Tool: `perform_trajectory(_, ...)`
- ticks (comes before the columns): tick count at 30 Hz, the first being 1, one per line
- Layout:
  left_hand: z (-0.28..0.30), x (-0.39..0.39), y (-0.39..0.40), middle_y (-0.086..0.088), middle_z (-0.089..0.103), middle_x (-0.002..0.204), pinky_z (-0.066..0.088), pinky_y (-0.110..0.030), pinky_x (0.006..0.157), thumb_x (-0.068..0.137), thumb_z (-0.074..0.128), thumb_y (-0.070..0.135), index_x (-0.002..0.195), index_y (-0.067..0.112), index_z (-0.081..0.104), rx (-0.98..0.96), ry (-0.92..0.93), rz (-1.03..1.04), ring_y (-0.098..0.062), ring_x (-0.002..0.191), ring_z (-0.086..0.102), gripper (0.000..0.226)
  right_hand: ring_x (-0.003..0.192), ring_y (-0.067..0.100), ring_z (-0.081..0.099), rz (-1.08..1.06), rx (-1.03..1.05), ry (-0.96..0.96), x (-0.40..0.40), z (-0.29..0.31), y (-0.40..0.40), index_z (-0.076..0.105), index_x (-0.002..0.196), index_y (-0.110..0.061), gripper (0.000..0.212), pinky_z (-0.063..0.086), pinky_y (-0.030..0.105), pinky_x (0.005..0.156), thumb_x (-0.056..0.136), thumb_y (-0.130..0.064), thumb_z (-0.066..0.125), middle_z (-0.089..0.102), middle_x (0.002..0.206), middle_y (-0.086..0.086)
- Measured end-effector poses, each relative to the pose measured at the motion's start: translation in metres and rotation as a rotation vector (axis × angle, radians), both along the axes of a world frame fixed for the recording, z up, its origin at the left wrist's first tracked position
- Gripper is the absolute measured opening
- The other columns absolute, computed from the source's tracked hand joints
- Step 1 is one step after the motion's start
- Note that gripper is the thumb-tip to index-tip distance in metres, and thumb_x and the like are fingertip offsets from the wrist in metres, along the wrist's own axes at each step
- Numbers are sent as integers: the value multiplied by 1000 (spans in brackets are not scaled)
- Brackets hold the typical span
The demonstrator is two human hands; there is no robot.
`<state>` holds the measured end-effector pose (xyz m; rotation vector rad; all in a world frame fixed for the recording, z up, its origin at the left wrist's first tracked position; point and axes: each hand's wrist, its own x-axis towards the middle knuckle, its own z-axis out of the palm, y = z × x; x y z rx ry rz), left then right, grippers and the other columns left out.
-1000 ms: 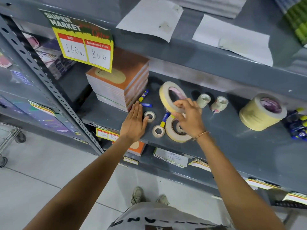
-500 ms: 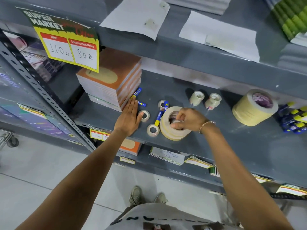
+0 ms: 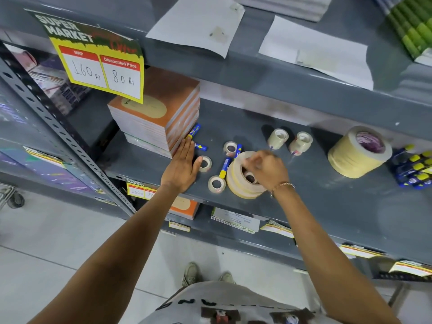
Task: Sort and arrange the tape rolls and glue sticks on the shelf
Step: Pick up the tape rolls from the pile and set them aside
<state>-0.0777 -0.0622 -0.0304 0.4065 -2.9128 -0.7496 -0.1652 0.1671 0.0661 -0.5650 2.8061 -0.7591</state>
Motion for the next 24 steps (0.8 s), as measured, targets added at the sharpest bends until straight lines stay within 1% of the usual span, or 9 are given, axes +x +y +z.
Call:
perform_trajectory(2,0,1,0,-3,-2,162,5,-33,121,99,21,47,151,11,0,-4,-6,-2,-14,148,-6,67,96,28,64,-91,-15,90,-14,2,-20,70,88,-16,35,50,40,90,86,-47,55,68,102,6)
perform_trajectory(5,0,2,1,-3,-3,162,4,-33,121,99,20,47,152,11,-1,-8,-10,-6,-14,148,-7,67,106,32,57,-84,317,42,-33,-1,-53,69,91,-11,51,40,43,96,83,-58,52,64,108,10)
perform_trajectory(7,1,2,0,-3,-3,162,4,-34,121,99,20,47,152,11,-1,-8,-14,-7,-14,148,-7,67,108,32,57,-85,435,-18,-37,-5,-65,66,93,-13,49,37,46,102,79,-58,59,66,107,9)
perform_trajectory(9,2,2,-1,-3,-4,162,4,-33,121,100,20,46,152,11,-2,-13,-14,-8,-15,148,-7,67,104,31,60,-129,409,-11,-39,-8,-72,65,89,-14,41,37,46,105,77,-53,64,69,101,9)
perform_trajectory(11,1,2,-1,-3,-4,162,4,-33,121,100,20,47,151,11,-2,-12,-17,-12,-15,148,-8,67,101,32,61,-182,306,59,-38,-8,-79,68,83,-12,37,39,43,98,77,-49,63,70,98,10)
perform_trajectory(14,1,0,-1,-4,-3,162,3,-32,121,100,20,46,151,9,1,-4,-20,-1,-15,148,-8,66,102,32,58,-142,208,93,-30,-8,-97,73,77,-13,39,37,40,90,78,-50,58,68,95,10)
perform_trajectory(18,3,1,-1,-7,-1,162,5,-33,122,101,22,43,151,7,2,-32,-16,-12,-17,148,-6,65,112,32,53,-35,304,22,-19,-14,-113,72,85,-15,41,34,42,93,78,-53,58,63,109,10)
perform_trajectory(20,3,1,-1,-8,-1,161,5,-34,122,101,23,41,151,6,1,-38,-14,-26,-18,148,-6,64,113,33,52,-19,304,7,-17,-13,-107,72,84,-15,43,36,43,95,80,-55,56,63,110,10)
perform_trajectory(24,3,2,-2,-7,-3,162,5,-34,121,101,22,43,151,7,-1,-36,-11,-39,-17,148,-8,65,94,30,62,-36,192,120,-10,-2,-61,71,73,-13,49,46,35,81,82,-58,52,69,86,10)
